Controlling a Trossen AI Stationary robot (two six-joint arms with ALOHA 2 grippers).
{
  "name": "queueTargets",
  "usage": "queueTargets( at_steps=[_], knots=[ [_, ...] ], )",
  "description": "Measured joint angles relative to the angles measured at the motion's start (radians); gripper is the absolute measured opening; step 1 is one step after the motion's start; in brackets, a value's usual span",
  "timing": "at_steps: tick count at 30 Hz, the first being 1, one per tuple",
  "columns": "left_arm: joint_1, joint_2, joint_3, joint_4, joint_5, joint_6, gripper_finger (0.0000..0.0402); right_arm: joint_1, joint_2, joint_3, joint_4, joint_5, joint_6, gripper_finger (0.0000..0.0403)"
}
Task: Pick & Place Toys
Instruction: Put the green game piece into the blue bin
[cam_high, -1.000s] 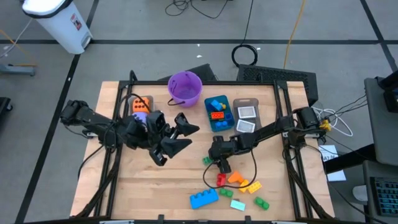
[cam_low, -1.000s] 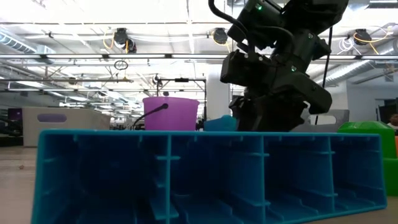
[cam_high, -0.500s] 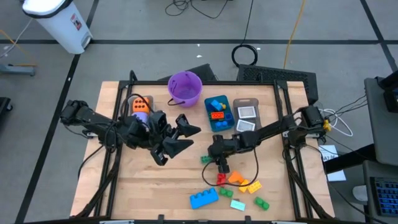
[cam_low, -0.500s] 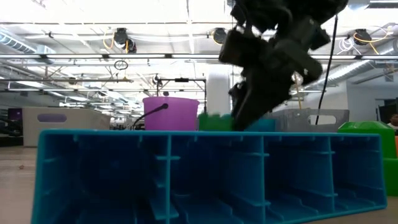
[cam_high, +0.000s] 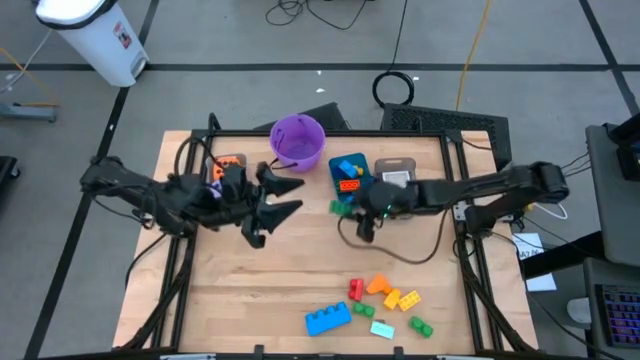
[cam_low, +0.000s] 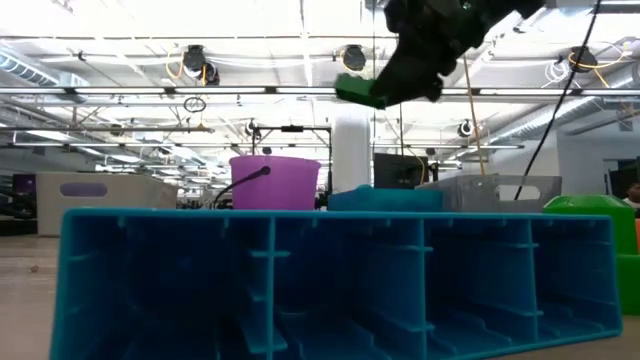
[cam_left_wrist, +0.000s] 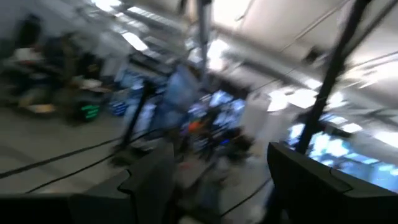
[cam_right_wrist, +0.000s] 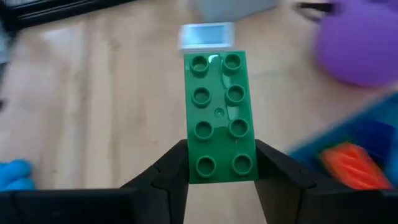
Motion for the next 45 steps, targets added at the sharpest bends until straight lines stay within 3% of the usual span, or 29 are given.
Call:
queueTargets(
  at_steps=[5, 10, 26, 45],
  knots=[
    [0.000, -0.070, 0.000, -0.242, -0.155, -0.007, 0.0266, -0.095, -0.074, 0.000, -0.129, 0.049, 0.039, 0.0138],
    [0.008, -0.087, 0.000, -0.346, -0.185, -0.042, 0.0266, -0.199, -0.078, 0.000, -0.180, 0.025, 0.076, 0.0138],
    [0.035, -0.086, 0.000, -0.367, -0.175, -0.034, 0.0266, -0.304, 0.169, 0.000, -0.156, -0.085, 0.072, 0.0138],
    [0.096, -0.086, 0.000, -0.402, -0.022, -0.090, 0.0266, -0.309, 0.195, 0.000, -0.104, -0.141, -0.008, 0.0194]
  ],
)
